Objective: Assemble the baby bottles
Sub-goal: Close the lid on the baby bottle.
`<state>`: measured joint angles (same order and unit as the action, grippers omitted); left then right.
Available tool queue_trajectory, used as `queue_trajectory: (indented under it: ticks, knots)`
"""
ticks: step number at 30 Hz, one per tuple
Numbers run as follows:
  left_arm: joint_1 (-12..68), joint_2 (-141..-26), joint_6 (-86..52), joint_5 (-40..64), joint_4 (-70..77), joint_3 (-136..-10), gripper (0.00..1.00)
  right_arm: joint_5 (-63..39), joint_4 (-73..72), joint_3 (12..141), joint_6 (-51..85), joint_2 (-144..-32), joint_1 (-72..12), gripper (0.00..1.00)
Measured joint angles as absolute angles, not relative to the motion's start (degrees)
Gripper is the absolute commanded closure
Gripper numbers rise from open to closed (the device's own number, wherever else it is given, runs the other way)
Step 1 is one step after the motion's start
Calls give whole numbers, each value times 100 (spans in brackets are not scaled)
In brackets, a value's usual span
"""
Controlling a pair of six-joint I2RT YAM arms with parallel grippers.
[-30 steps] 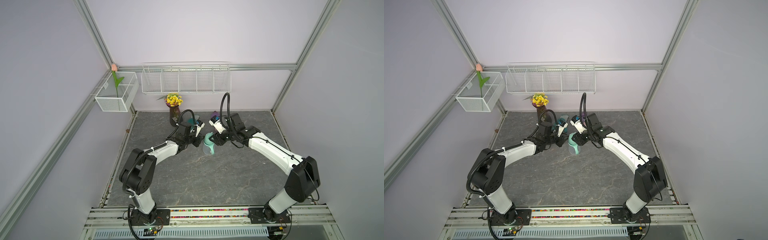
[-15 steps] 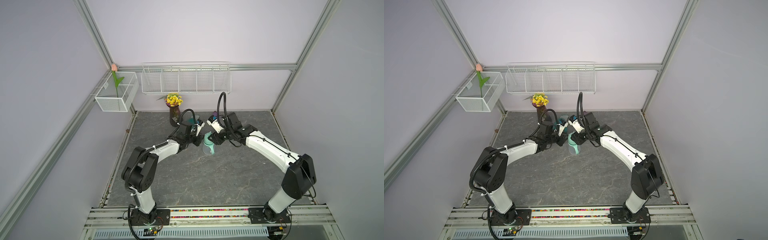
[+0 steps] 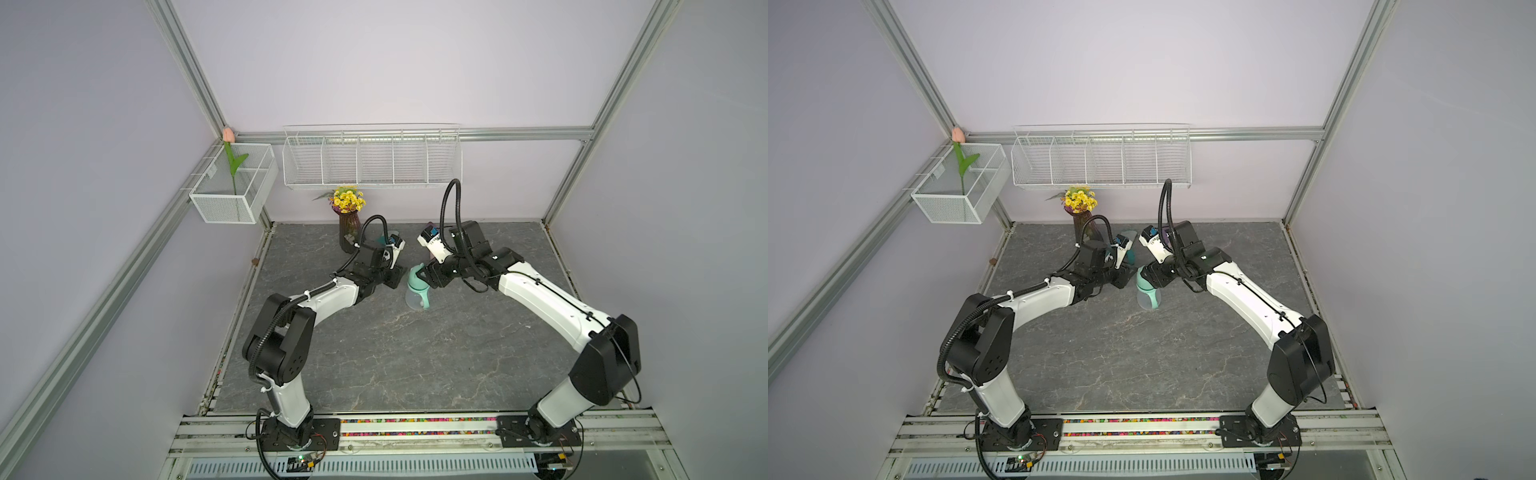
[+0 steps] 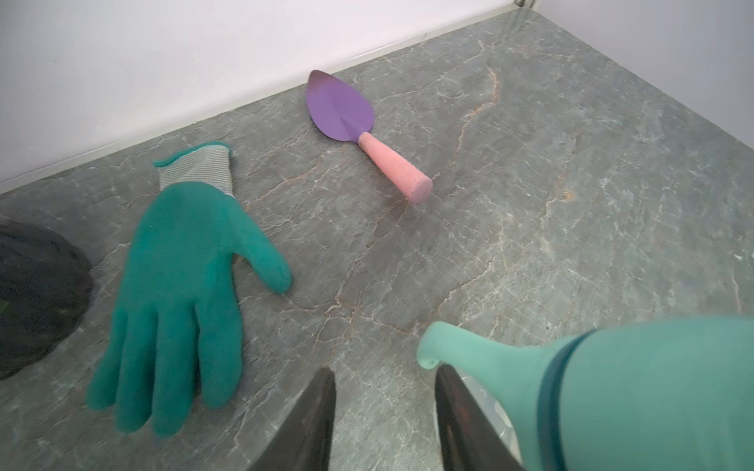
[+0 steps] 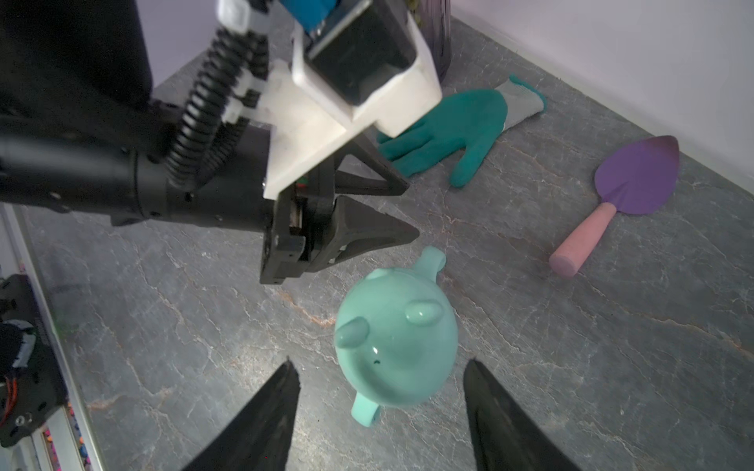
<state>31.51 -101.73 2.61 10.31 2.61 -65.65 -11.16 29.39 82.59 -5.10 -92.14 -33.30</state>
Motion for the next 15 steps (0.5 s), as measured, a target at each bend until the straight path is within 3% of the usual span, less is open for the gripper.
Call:
queue_trajectory:
  ticks: [10,15]
  knots:
    - [3114,-9177,102,1339,-154,-6810,58,-1197,2683,8324,-152,-9133,-3186,50]
    - [3114,-8694,84,2014,-163,-6842,64,-1278,2552,8256,27,-9142,-3151,55]
